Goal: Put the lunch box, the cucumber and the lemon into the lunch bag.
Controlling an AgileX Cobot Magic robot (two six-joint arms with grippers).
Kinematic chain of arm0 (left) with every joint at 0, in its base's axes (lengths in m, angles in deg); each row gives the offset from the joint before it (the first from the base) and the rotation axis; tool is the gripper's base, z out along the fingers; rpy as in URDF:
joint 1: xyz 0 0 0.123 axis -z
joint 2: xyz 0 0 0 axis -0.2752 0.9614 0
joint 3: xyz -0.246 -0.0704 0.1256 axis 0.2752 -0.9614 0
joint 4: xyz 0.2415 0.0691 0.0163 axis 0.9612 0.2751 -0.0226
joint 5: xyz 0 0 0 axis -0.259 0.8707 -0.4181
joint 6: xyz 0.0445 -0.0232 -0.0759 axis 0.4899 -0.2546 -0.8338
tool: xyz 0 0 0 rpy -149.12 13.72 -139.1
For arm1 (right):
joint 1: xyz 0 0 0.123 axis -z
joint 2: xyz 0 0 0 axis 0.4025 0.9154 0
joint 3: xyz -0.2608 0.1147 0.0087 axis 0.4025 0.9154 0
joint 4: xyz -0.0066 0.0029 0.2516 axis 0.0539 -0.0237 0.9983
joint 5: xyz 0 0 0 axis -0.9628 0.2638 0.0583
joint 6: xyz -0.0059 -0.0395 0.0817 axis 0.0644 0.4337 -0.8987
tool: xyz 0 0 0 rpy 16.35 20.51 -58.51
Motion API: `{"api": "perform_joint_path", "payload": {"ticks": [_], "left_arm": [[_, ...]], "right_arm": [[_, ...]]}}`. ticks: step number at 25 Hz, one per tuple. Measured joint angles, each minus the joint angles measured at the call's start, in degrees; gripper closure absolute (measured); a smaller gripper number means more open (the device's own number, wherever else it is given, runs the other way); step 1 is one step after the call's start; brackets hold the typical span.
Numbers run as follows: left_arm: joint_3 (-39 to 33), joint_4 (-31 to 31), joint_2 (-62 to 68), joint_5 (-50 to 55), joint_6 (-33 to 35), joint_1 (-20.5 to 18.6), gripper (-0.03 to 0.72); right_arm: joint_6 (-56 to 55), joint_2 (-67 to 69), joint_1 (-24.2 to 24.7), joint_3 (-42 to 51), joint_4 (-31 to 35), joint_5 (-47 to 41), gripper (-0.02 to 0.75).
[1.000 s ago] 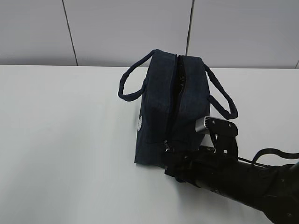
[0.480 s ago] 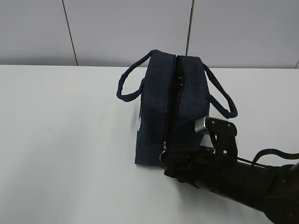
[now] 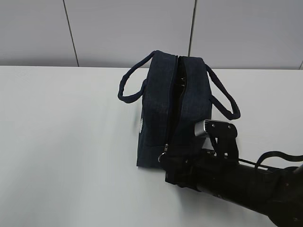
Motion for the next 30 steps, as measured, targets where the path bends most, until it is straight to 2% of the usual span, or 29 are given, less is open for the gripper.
{"api": "perform_joint_path", "payload": {"ticks": [4,8,15,30], "left_arm": [[0.0,0.0,0.0,0.0,0.0,0.0,0.488],[0.0,0.0,0.0,0.0,0.0,0.0,0.488],[0.0,0.04,0.0,0.0,0.0,0.0,0.488],[0.0,0.18,0.0,0.0,0.0,0.0,0.488]], "right_arm": [[0.09,0.0,0.0,0.0,-1.5,0.0,0.438],[-1.06,0.0,0.0,0.0,-3.02,0.0,0.365],[-1.25,0.0,0.0,0.0,0.23,0.0,0.353],[-1.84,0.35,0.0,-1.74,1.67,-1.48,0.351]]}}
